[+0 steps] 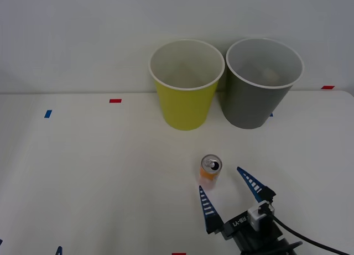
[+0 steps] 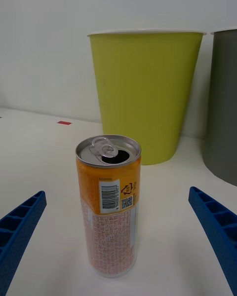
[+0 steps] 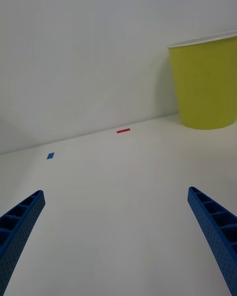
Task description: Put cans in the gray bin and PET bottles in the light green bin.
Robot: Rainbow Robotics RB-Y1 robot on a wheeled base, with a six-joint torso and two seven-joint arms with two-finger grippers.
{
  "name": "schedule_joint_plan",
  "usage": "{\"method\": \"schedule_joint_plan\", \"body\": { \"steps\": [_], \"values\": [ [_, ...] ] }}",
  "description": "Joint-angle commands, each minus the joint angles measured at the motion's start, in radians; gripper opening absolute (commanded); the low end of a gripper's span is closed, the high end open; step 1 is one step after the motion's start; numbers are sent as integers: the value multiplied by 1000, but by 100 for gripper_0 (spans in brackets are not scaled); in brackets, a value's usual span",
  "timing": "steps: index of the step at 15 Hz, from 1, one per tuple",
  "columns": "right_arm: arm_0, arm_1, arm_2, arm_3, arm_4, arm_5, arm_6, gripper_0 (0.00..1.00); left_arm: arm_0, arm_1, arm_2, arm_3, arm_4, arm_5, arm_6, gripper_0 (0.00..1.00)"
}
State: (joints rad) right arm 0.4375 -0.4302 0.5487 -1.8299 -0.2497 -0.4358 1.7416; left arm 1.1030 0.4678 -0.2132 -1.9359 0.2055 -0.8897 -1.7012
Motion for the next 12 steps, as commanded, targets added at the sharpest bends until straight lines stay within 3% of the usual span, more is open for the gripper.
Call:
{"method": "schedule_joint_plan", "body": {
  "steps": [1, 5, 12],
  "values": [
    [-14, 16, -7, 0, 0, 29, 7, 100, 0, 0, 0, 0, 0, 0, 0, 100],
    [-59, 36, -12, 87, 9, -29, 12, 100, 0, 0, 0, 0, 0, 0, 0, 100],
    [-120, 74, -13, 92, 18, 52, 15, 100, 0, 0, 0, 0, 0, 0, 0, 100]
  ]
}}
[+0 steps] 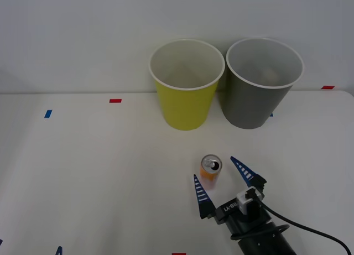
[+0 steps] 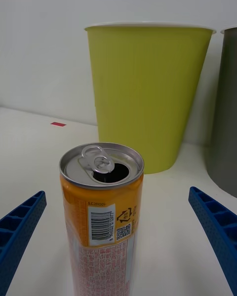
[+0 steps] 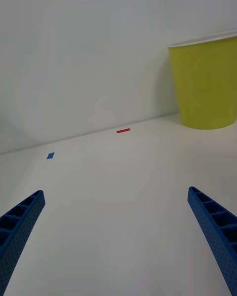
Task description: Put cans in the gray bin and PET bottles in the light green bin.
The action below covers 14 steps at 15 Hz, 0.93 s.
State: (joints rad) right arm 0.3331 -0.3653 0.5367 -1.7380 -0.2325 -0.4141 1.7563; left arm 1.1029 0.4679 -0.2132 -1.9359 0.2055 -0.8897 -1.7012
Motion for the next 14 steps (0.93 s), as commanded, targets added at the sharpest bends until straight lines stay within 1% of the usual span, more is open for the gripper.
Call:
{"method": "schedule_joint_plan", "body": {
  "steps": [1, 6, 11, 12, 13, 14],
  "values": [
    [-20, 16, -3, 0, 1, 40, 0, 100, 0, 0, 0, 0, 0, 0, 0, 100],
    [-37, 25, -11, 0, -7, 87, -1, 100, 0, 0, 0, 0, 0, 0, 0, 100],
    [-48, 32, -11, 0, -7, 92, -1, 100, 0, 0, 0, 0, 0, 0, 0, 100],
    [-48, 31, -11, 0, -8, 93, -1, 58, 0, 0, 0, 0, 0, 0, 0, 100],
    [-49, 31, -11, 0, -7, 92, -1, 25, 0, 0, 0, 0, 0, 0, 0, 100],
    [-48, 32, -9, 0, -7, 92, -1, 22, 0, 0, 0, 0, 0, 0, 0, 100]
  ]
}}
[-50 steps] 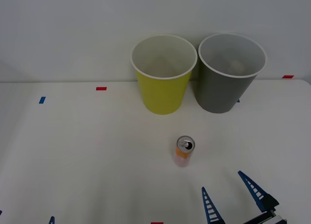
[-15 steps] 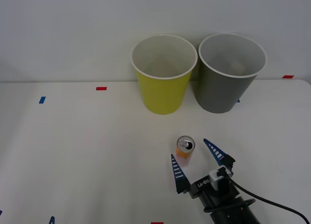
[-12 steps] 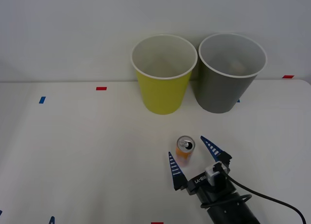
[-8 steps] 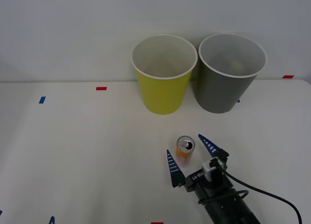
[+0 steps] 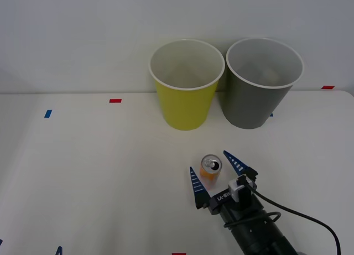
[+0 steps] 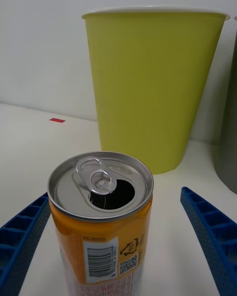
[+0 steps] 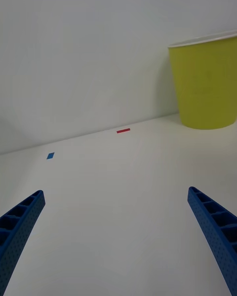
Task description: Put cans in the gray bin and PET bottles in the light green bin.
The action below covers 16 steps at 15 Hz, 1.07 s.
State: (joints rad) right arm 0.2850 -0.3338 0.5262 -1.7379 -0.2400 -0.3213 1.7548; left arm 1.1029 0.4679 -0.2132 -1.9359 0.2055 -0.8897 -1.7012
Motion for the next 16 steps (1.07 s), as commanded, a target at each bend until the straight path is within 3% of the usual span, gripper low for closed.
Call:
{"method": "schedule_joint_plan", "body": {
  "steps": [1, 13, 16],
  "values": [
    [0, 4, 2, 0, 1, -1, 0, 21, 0, 0, 0, 0, 0, 0, 0, 100],
    [16, 22, 0, -2, 8, -15, 17, 14, 0, 0, 0, 0, 0, 0, 0, 100],
    [16, 22, -3, -2, 8, -16, 23, 0, 0, 0, 0, 0, 0, 0, 0, 100]
  ]
}}
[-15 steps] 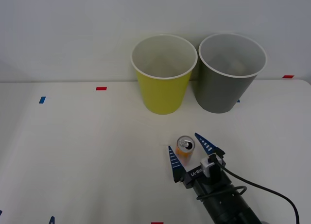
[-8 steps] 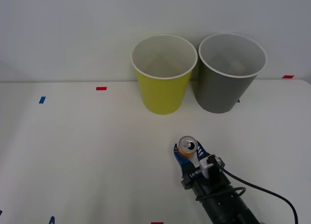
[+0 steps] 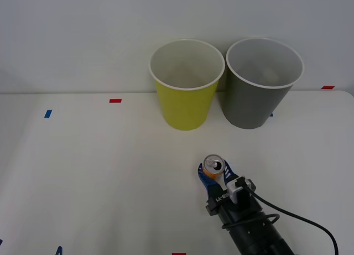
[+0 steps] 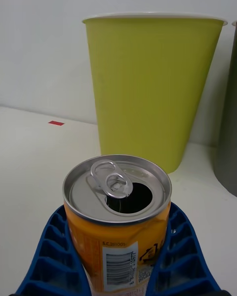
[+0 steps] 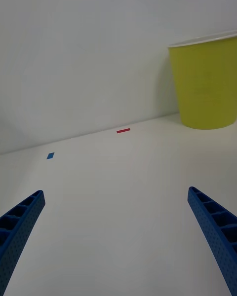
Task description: Put cans in the gray bin and PET bottles in the light green bin.
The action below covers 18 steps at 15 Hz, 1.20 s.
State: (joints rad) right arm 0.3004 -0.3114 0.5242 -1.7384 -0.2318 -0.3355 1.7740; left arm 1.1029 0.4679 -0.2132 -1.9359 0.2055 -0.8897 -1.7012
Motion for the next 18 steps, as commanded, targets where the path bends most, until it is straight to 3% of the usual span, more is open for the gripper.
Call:
{"method": "schedule_joint_plan", "body": {
  "steps": [1, 9, 16, 18],
  "values": [
    [3, 0, -3, -3, 0, -2, 5, 0, 0, 0, 0, 0, 0, 0, 0, 100],
    [14, -5, -7, -41, -9, 7, 7, 0, 0, 0, 0, 0, 0, 0, 0, 100],
    [85, -38, -72, -320, -54, 273, -5, 0, 0, 0, 0, 0, 0, 0, 0, 100],
    [89, -58, -75, -354, -106, 276, -11, 0, 0, 0, 0, 0, 0, 0, 0, 100]
  ]
}}
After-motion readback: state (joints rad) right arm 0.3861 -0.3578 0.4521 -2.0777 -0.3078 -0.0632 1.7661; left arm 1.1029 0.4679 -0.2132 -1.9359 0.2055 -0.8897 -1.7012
